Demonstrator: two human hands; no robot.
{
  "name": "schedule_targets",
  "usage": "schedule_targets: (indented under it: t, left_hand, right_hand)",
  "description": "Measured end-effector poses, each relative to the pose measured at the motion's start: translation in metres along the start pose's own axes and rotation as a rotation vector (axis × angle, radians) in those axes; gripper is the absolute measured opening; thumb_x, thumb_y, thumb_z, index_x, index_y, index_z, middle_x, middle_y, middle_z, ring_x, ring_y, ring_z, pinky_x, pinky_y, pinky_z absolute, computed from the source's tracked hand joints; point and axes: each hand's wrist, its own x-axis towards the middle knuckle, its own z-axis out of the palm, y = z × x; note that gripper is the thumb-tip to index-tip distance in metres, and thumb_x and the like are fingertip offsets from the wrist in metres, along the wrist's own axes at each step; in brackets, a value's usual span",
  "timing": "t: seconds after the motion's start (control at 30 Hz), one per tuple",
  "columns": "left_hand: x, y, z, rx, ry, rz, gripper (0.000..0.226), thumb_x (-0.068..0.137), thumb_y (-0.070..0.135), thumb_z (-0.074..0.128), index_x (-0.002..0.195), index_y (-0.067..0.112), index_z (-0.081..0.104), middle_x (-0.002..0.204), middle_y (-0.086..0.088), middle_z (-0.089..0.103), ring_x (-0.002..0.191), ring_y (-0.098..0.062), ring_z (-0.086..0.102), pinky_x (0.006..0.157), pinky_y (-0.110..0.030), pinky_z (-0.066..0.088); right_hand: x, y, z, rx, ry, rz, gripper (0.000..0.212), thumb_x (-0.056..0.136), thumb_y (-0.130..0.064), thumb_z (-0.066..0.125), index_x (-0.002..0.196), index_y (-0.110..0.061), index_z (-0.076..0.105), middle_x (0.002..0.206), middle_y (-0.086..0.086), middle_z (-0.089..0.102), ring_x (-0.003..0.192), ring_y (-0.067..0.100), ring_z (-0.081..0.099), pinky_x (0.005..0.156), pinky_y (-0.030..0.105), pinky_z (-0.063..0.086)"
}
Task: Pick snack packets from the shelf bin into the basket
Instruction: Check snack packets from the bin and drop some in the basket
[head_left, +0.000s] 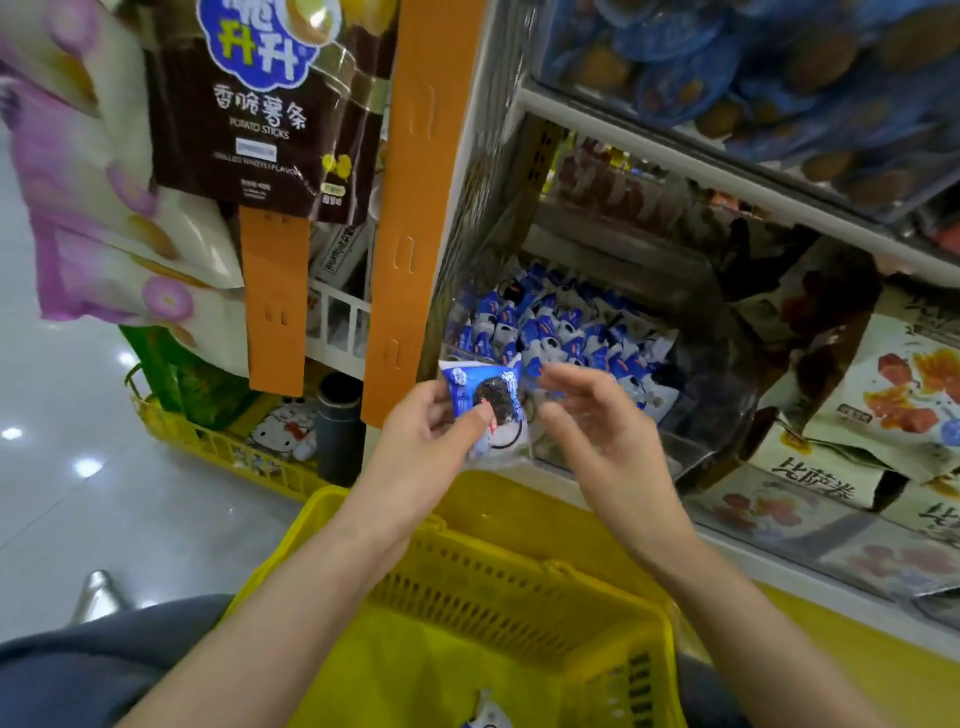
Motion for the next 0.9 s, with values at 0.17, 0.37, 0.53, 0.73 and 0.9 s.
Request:
schedule_targets:
  t: [0.17, 0.37, 0.53, 0.73, 0.9]
  left_hand:
    - [0.008, 0.014, -0.012, -0.049, 0.041, 0.098, 0.021, 0.089, 0.019, 0.058, 0.109, 0.024, 0.057, 0.103, 0.007, 0.067, 0.091, 0.002, 0.064, 0.071, -0.007, 0.048]
    - [0.019, 0.024, -0.016, -0.095, 0.055, 0.114, 0.019, 0.089, 0.017, 0.058, 0.105, 0.027, 0.056, 0.101, 0.007, 0.067, 0.085, 0.006, 0.064, 0.062, -0.004, 0.045]
    - [0.024, 0.026, -0.013, -0.137, 0.044, 0.106, 0.02, 0.089, 0.015, 0.058, 0.107, 0.023, 0.056, 0.1, 0.007, 0.066, 0.081, 0.008, 0.064, 0.06, -0.003, 0.045]
    - [0.025, 0.026, -0.011, -0.123, 0.034, 0.094, 0.02, 0.088, 0.016, 0.058, 0.107, 0.024, 0.055, 0.099, 0.009, 0.065, 0.081, 0.01, 0.063, 0.059, -0.003, 0.044]
    - [0.019, 0.024, -0.012, -0.093, 0.03, 0.075, 0.02, 0.088, 0.017, 0.058, 0.106, 0.024, 0.055, 0.1, 0.009, 0.065, 0.081, 0.01, 0.062, 0.059, -0.002, 0.044]
  right_hand:
    - [0.093, 0.015, -0.016, -0.237, 0.109, 0.069, 0.018, 0.094, -0.02, 0.052, 0.111, -0.021, 0.058, 0.099, -0.006, 0.062, 0.09, 0.007, 0.056, 0.071, 0.003, 0.04]
    - [0.159, 0.055, -0.01, -0.569, -0.11, 0.331, 0.035, 0.097, -0.028, 0.045, 0.086, -0.002, 0.064, 0.077, 0.011, 0.058, 0.072, 0.021, 0.054, 0.066, 0.022, 0.033]
    - [0.185, 0.068, -0.004, -0.743, -0.185, 0.468, 0.052, 0.091, -0.038, 0.054, 0.05, -0.01, 0.04, 0.051, 0.005, 0.042, 0.049, 0.014, 0.04, 0.045, 0.026, 0.028]
    - [0.197, 0.071, -0.008, -0.752, -0.198, 0.552, 0.028, 0.089, -0.028, 0.057, 0.102, -0.003, 0.061, 0.095, 0.014, 0.062, 0.07, 0.019, 0.052, 0.053, 0.025, 0.035]
    - [0.193, 0.07, -0.009, -0.819, -0.196, 0.532, 0.037, 0.089, -0.044, 0.055, 0.084, -0.007, 0.056, 0.093, 0.012, 0.055, 0.076, 0.02, 0.05, 0.064, 0.027, 0.034]
